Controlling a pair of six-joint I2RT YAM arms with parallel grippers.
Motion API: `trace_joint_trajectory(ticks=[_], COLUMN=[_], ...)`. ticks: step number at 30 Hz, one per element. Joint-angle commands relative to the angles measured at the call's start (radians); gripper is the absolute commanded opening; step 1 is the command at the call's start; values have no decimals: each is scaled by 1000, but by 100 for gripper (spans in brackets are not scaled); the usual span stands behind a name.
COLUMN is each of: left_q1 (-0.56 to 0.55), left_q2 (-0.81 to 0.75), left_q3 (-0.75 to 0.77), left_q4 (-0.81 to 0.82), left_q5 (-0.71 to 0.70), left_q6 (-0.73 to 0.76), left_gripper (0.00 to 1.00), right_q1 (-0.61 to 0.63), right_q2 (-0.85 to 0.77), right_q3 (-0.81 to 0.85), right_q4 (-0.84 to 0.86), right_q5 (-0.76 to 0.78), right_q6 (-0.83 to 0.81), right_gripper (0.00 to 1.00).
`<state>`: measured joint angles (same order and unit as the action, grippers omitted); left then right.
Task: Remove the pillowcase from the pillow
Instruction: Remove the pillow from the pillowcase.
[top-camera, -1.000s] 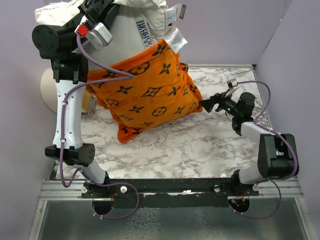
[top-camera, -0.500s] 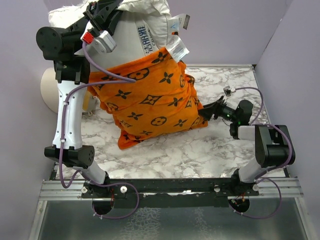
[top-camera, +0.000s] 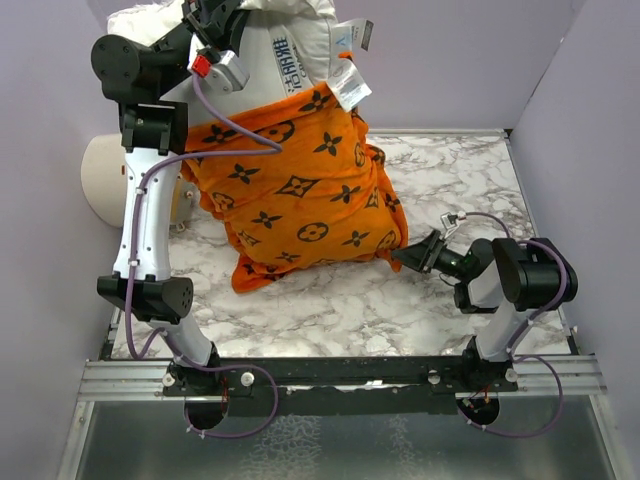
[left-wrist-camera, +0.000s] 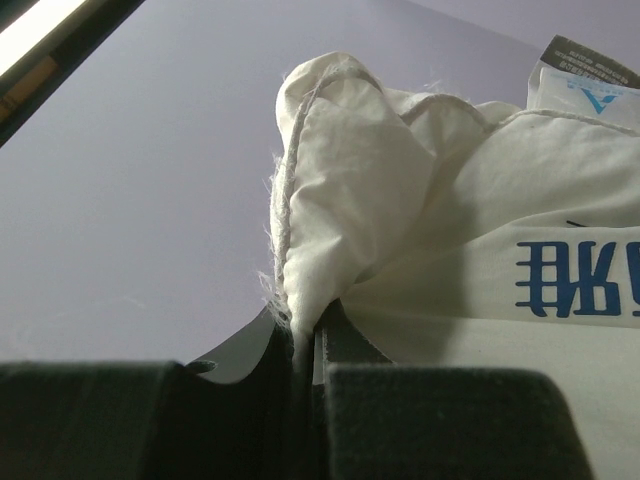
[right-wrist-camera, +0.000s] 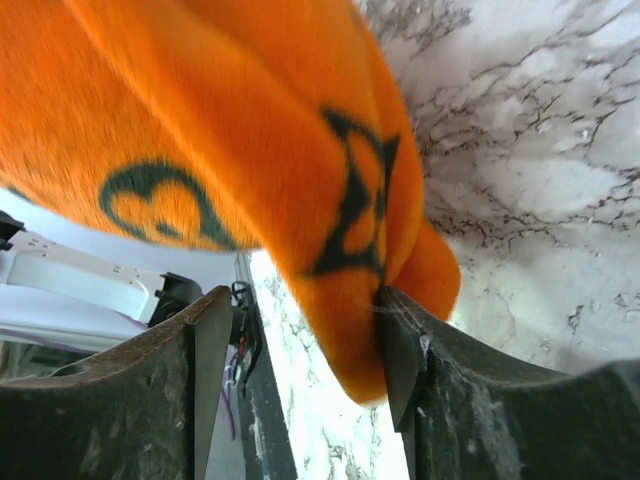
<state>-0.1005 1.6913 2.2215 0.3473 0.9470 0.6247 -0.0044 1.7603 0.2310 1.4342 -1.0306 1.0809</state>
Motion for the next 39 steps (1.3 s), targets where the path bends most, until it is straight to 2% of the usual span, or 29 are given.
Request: trace_joint_trajectory(ticks=[1, 4, 12, 16, 19, 20, 21, 24, 27, 33, 36, 39], left_q1=[-22, -47, -66, -67, -66, -67, -66, -65, -65, -65, -65, -65], left_q2=[-41, -46, -47, -51, -58, -59, -57, -48, -60, -138, -160, -166], left_q3=[140, 145, 162, 163, 156, 155, 159, 189, 184, 67, 30, 31], left_q4=[183, 147, 100, 95, 93, 95, 99, 103, 105, 145, 155, 159], left_q5=[-216, -219, -221, -222, -218, -216, -214, -212, -191, -135, -125, -125], left_q6=[132, 167, 196, 202, 208, 212, 213, 191, 168, 120, 108, 104], left_gripper=[0, 0, 0, 0, 0, 0, 0, 0, 0, 0, 0, 0], right_q1=[41, 71, 84, 83, 81, 78, 70, 14, -44, -64, -71, -84], right_q2=[33, 48, 54, 10, -24, -34, -48, -110, -189, -289, -226, -125], right_q3=[8, 39, 94, 105, 114, 118, 121, 117, 118, 211, 282, 318], right_q4=[324, 279, 241, 95, -8, -46, -94, -245, -393, -626, -640, -554], right_q5=[-6, -1, 27, 71, 100, 105, 118, 204, 292, 437, 394, 321], right_q6=[77, 46, 13, -64, -121, -137, -156, -221, -325, -514, -524, -463], right_gripper=[60, 56, 27, 16, 13, 14, 21, 54, 72, 87, 90, 91])
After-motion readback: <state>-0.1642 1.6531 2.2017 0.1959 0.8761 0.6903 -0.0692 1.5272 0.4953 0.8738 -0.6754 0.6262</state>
